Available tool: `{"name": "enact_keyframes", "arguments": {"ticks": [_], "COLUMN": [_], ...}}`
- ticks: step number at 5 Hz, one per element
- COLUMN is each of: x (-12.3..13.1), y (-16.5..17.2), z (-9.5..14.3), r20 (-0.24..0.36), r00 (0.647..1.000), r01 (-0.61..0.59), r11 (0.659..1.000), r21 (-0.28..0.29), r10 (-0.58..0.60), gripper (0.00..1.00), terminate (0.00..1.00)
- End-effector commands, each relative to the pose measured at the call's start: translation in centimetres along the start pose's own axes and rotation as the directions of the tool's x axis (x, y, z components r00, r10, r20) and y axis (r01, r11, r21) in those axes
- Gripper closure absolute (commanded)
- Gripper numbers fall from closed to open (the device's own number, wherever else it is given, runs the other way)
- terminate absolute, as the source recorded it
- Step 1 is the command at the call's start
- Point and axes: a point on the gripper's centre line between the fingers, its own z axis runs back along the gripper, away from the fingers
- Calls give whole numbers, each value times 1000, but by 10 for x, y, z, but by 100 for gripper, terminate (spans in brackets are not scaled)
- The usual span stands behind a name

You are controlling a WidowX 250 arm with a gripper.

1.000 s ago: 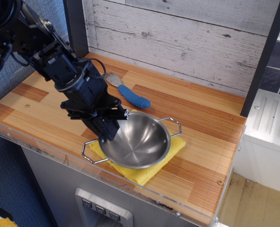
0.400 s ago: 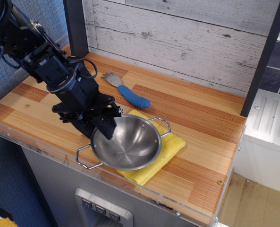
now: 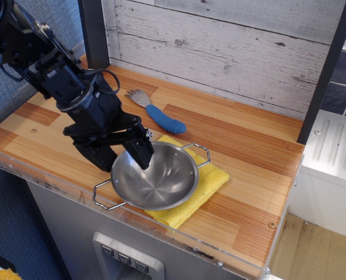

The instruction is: PICK UP THE VISSEL AND PUT ONT YELLOW TOWEL

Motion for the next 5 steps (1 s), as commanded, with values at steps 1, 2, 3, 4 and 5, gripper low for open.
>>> {"name": "enact_keyframes", "arguments": {"ticks": [1, 2, 3, 4, 5], "x": [26, 37, 44, 44, 44], "y": [10, 7, -6, -6, -6], "z": [54, 72, 92, 92, 92], "r20": [29, 28, 55, 55, 55], "r00": [996, 988, 978, 978, 978], "r01": [77, 142, 187, 187, 187], "r11": [976, 961, 960, 960, 960], "r21": [202, 237, 207, 207, 207], "r10": [-85, -153, -202, -202, -202], "gripper": [0, 0, 0, 0, 0], "terminate": [0, 0, 0, 0, 0]}}
